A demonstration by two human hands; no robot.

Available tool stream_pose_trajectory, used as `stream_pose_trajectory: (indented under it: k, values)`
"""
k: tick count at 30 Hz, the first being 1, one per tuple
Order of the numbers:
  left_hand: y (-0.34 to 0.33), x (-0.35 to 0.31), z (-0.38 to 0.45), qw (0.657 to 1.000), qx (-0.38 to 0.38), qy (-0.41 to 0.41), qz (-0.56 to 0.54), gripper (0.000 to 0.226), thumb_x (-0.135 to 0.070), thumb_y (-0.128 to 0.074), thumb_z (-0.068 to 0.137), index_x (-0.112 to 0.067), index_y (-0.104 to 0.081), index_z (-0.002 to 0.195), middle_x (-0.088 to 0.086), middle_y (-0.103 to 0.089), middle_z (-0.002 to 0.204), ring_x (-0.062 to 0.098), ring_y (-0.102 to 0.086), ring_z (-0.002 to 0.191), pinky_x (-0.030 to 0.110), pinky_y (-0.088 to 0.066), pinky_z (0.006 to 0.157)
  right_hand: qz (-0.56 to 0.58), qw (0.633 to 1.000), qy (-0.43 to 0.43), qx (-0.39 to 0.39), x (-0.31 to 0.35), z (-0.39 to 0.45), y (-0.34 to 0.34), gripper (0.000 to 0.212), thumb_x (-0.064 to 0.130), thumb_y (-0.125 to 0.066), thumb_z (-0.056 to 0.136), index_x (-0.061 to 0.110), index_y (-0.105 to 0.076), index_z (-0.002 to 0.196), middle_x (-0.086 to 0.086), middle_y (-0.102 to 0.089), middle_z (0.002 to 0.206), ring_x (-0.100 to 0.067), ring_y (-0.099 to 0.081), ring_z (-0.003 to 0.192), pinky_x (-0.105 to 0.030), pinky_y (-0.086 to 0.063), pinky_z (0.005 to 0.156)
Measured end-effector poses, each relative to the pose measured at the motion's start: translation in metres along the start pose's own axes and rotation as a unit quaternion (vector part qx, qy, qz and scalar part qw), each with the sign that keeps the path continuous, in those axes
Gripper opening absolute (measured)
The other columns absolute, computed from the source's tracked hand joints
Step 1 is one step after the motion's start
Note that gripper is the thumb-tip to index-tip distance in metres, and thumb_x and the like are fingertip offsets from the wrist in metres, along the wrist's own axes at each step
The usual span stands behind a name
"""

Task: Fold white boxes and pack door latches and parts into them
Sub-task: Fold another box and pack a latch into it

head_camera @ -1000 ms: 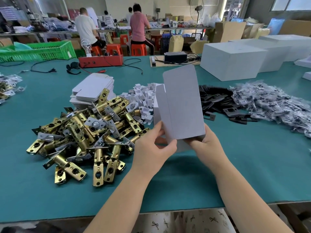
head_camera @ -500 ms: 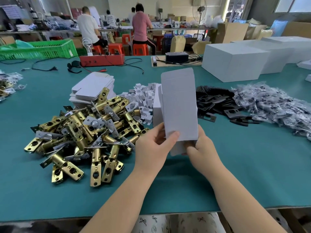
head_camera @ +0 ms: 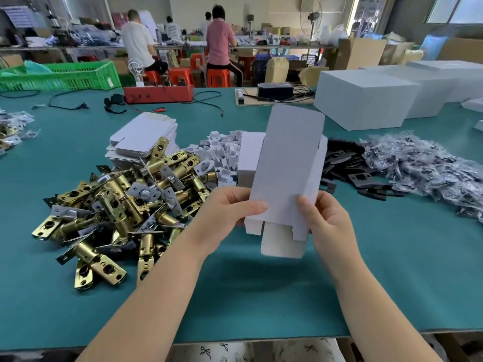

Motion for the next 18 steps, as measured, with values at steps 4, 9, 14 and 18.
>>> stream_pose_trajectory:
  k: [4, 9, 14, 18]
  values:
    - [-0.001, 0.009, -0.005, 0.997, -0.062, 0.023, -0.034, 0.021, -0.035, -0.074, 0.076, -0.015, -0.079, 0.077, 0.000, -0.074, 0.075, 0.014, -0.066, 0.067, 0.019, -0.051, 0.059, 0.007, 0.999, -0.013, 0.030, -0.002, -0.001, 0.001, 0.013, 0.038, -0.066, 0.075, 0.027, -0.066, 0.082, 0.006, -0.071, 0.083, -0.010, -0.064, 0.077, -0.030, -0.054, 0.069]
    - [-0.003, 0.014, -0.002, 0.984, -0.177, -0.002, -0.028, 0.039, -0.048, -0.062, 0.079, -0.012, -0.074, 0.083, 0.012, -0.074, 0.094, 0.020, -0.068, 0.082, 0.043, -0.055, 0.079, 0.010, 0.996, -0.014, 0.089, -0.002, -0.005, -0.003, 0.027, 0.036, -0.072, 0.076, 0.022, -0.067, 0.098, 0.004, -0.074, 0.094, -0.013, -0.070, 0.086, -0.023, -0.054, 0.068]
    - [-0.006, 0.012, -0.004, 0.978, -0.201, -0.061, -0.022, 0.064, -0.044, -0.065, 0.086, 0.019, -0.056, 0.084, 0.043, -0.052, 0.086, 0.028, -0.050, 0.076, 0.043, -0.039, 0.071, -0.066, 0.997, -0.026, 0.025, -0.006, -0.004, -0.004, 0.020, 0.029, -0.063, 0.089, 0.021, -0.059, 0.071, 0.012, -0.060, 0.067, -0.007, -0.054, 0.064, -0.015, -0.042, 0.057]
    - [-0.010, 0.015, -0.006, 0.981, -0.189, -0.041, -0.021, 0.059, -0.041, -0.066, 0.088, 0.017, -0.061, 0.086, 0.038, -0.060, 0.092, 0.029, -0.057, 0.077, 0.043, -0.044, 0.070, -0.129, 0.991, -0.021, -0.019, -0.007, -0.001, -0.003, 0.039, 0.033, -0.054, 0.095, 0.020, -0.045, 0.060, 0.016, -0.043, 0.053, -0.004, -0.037, 0.050, -0.015, -0.029, 0.046]
Point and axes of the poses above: each hand's wrist, its own z-axis towards the middle knuckle, its own y-axis out of the back of the hand, x = y × z, the point moved 1 cm from there along z, towards the middle knuckle
